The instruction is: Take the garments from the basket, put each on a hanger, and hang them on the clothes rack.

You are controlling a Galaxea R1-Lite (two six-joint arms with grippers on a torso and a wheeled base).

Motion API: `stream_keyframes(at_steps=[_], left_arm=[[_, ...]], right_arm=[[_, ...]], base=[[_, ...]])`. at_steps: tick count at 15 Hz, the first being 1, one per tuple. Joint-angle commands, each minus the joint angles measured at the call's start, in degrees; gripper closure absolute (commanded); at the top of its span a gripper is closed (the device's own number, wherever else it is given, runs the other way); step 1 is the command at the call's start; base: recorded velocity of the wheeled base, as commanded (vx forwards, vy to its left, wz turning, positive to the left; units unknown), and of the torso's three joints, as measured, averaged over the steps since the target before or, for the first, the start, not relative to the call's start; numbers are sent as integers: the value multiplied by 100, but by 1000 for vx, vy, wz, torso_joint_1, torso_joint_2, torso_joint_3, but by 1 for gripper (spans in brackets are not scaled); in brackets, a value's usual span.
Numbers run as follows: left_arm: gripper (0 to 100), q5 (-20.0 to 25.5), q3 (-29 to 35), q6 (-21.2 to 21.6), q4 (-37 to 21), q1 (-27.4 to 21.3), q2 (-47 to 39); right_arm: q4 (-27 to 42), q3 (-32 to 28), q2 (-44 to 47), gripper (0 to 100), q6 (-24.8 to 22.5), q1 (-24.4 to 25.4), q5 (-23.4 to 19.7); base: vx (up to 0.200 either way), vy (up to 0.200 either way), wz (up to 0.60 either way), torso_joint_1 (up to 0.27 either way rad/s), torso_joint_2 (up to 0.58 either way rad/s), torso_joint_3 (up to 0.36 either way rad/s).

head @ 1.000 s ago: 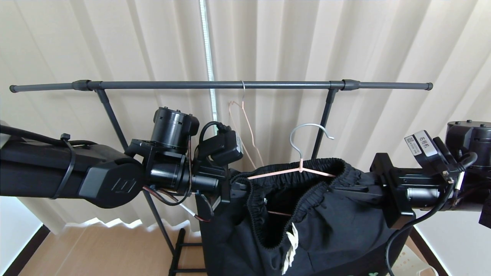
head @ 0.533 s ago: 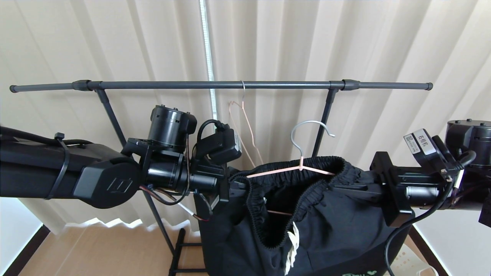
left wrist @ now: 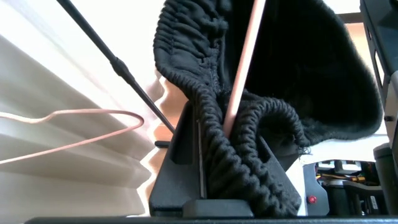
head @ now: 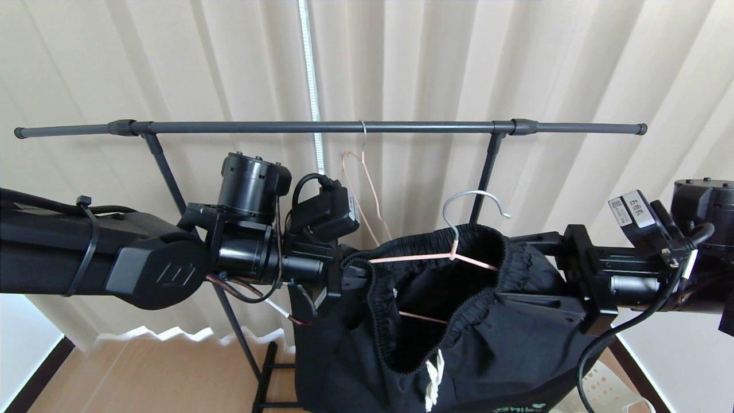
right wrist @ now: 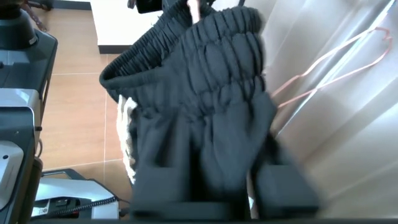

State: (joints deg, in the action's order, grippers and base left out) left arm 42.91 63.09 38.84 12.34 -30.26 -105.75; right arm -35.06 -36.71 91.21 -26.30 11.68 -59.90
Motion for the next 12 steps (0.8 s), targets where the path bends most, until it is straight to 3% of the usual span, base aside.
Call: stream_keyframes(at_steps=[1,12], left_arm=[[100,-2,-7,-17,14,20,11],[100,-28,2,-219,23,565,169]], right_arm=[[-1,23,11,0,-16,-43,5],[-1,23,11,0,-253,-324,23]], base=[[0,0,0,0,0,0],[0,0,0,0,0,0]])
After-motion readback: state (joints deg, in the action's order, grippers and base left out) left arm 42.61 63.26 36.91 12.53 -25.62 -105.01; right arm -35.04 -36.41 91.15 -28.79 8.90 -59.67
